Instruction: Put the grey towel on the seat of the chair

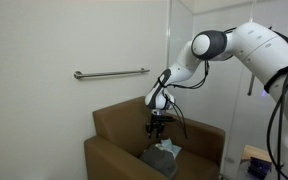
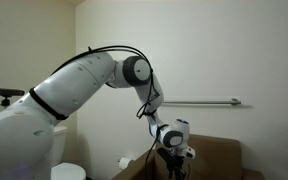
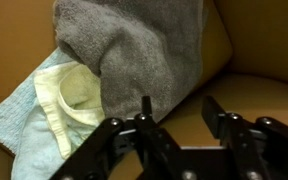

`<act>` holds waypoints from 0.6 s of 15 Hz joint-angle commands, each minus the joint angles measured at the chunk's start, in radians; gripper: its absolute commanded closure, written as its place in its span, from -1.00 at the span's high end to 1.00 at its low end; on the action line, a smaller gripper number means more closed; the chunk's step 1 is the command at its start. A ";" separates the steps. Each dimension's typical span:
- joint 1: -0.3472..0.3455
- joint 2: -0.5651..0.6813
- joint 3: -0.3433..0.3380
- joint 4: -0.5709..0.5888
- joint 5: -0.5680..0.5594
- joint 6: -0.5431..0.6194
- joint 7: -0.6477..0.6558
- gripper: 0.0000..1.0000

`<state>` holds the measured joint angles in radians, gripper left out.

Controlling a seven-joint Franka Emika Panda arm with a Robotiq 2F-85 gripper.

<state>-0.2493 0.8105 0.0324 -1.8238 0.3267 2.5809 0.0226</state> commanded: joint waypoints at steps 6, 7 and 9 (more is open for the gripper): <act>-0.041 -0.029 0.035 -0.014 0.024 -0.103 -0.044 1.00; -0.041 -0.039 0.036 -0.022 0.023 -0.125 -0.049 1.00; -0.034 -0.056 0.029 -0.035 0.021 -0.166 -0.044 1.00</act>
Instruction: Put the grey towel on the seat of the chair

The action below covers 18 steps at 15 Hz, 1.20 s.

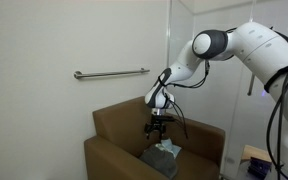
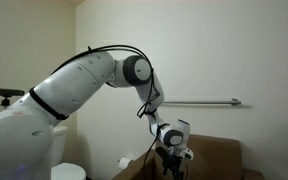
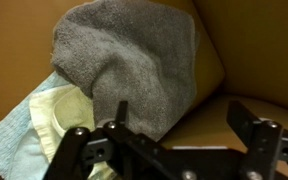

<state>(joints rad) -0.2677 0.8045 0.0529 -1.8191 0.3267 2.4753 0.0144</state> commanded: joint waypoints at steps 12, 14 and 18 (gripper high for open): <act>0.078 -0.168 -0.070 -0.124 -0.006 -0.286 0.069 1.00; 0.106 -0.186 -0.088 -0.146 -0.011 -0.287 0.108 1.00; 0.185 -0.245 -0.140 -0.225 -0.034 -0.209 0.246 1.00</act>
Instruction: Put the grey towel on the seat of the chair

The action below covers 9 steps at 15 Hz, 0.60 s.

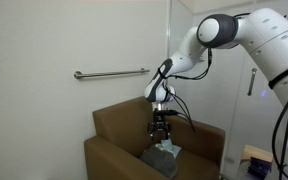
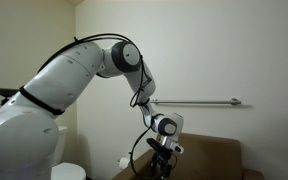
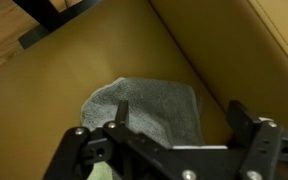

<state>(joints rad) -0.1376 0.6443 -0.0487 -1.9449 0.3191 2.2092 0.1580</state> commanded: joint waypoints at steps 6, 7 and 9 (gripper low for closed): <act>0.151 -0.202 -0.092 -0.260 -0.115 0.247 0.215 1.00; 0.161 -0.226 -0.095 -0.286 -0.135 0.265 0.213 1.00; 0.152 -0.270 -0.080 -0.324 -0.169 0.250 0.145 1.00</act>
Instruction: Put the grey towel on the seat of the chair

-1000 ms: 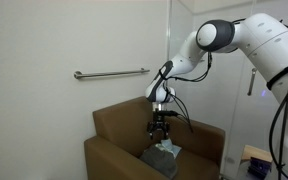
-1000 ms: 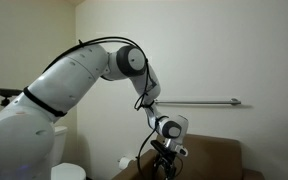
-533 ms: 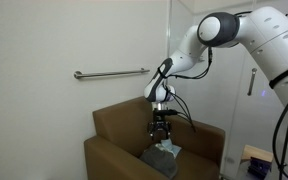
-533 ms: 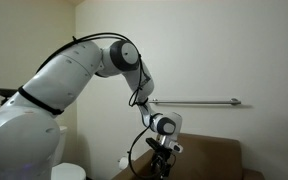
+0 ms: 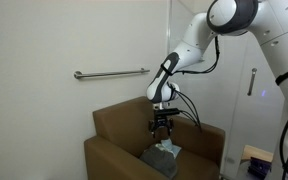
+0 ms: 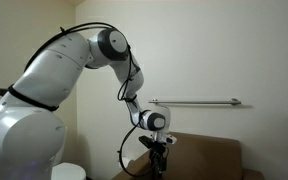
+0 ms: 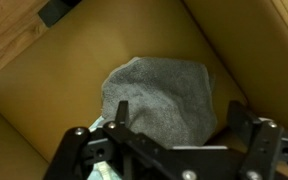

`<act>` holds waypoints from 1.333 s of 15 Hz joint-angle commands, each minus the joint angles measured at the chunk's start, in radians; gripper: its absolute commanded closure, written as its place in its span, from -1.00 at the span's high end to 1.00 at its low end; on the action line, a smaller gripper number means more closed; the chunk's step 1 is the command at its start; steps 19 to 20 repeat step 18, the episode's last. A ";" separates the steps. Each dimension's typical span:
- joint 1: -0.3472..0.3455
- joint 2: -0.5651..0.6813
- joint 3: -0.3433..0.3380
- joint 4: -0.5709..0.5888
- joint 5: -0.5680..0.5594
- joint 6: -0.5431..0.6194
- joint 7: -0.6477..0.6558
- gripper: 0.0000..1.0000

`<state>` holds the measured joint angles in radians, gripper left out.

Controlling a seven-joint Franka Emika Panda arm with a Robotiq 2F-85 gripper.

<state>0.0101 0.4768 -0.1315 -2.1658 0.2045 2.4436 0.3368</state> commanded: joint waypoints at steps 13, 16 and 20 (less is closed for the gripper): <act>-0.032 -0.241 0.031 -0.131 -0.298 -0.131 -0.340 1.00; -0.053 -0.245 0.028 -0.132 -0.303 -0.132 -0.395 1.00; -0.053 -0.245 0.029 -0.133 -0.303 -0.132 -0.399 1.00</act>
